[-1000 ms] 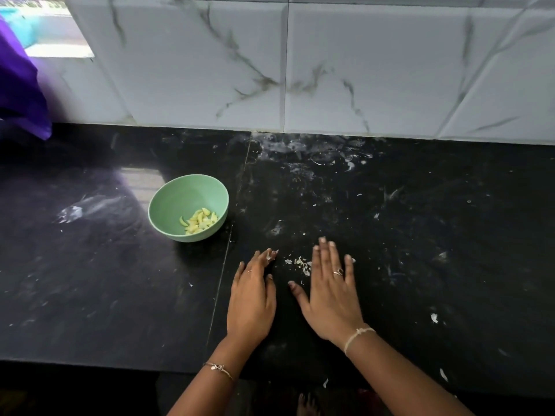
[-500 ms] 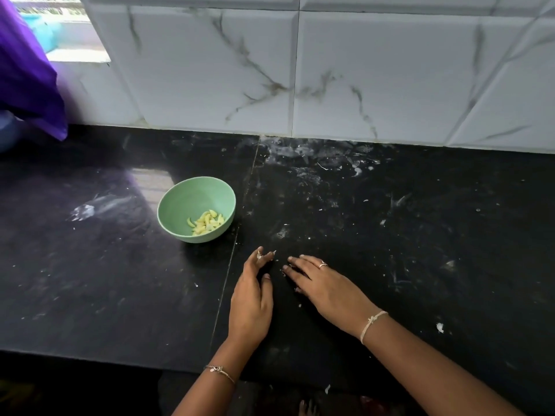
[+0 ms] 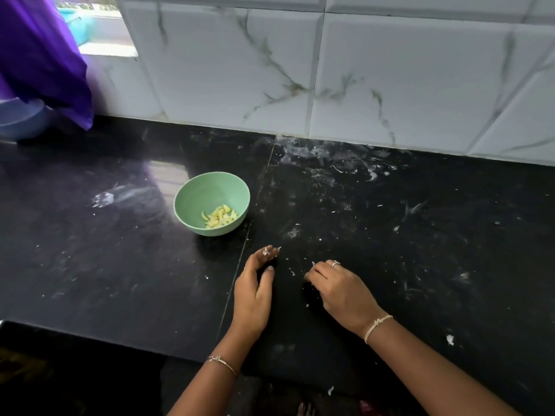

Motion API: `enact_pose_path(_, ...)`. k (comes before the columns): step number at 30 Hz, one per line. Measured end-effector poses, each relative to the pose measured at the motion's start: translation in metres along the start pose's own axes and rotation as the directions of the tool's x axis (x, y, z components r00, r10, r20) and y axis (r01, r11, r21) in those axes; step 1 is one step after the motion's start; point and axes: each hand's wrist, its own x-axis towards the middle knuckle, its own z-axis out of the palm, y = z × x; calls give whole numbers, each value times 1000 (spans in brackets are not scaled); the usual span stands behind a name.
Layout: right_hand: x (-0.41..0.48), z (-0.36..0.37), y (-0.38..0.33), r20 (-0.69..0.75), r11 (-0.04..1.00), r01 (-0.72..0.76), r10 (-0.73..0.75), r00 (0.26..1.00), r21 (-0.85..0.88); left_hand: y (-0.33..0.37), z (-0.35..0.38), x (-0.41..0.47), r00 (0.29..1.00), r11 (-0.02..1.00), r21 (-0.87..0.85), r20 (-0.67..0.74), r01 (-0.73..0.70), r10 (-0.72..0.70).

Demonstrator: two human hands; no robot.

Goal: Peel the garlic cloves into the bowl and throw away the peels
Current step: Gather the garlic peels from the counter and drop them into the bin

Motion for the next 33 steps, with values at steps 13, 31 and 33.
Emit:
enact_pose_path(13, 81, -17, -124, 679, -502, -474, 388, 623, 723, 17, -73, -19, 857, 574, -758, -41, 309, -514)
enact_pose_path(31, 114, 162, -457, 887, -182, -902, -188, 422, 391, -143, -356, -184, 454, 565, -824, -485, 48, -747)
enact_pose_path(33, 102, 198, -485, 906, -66, -930, -214, 366, 360, -177, -367, -205, 351, 528, -848, -480, 48, -804)
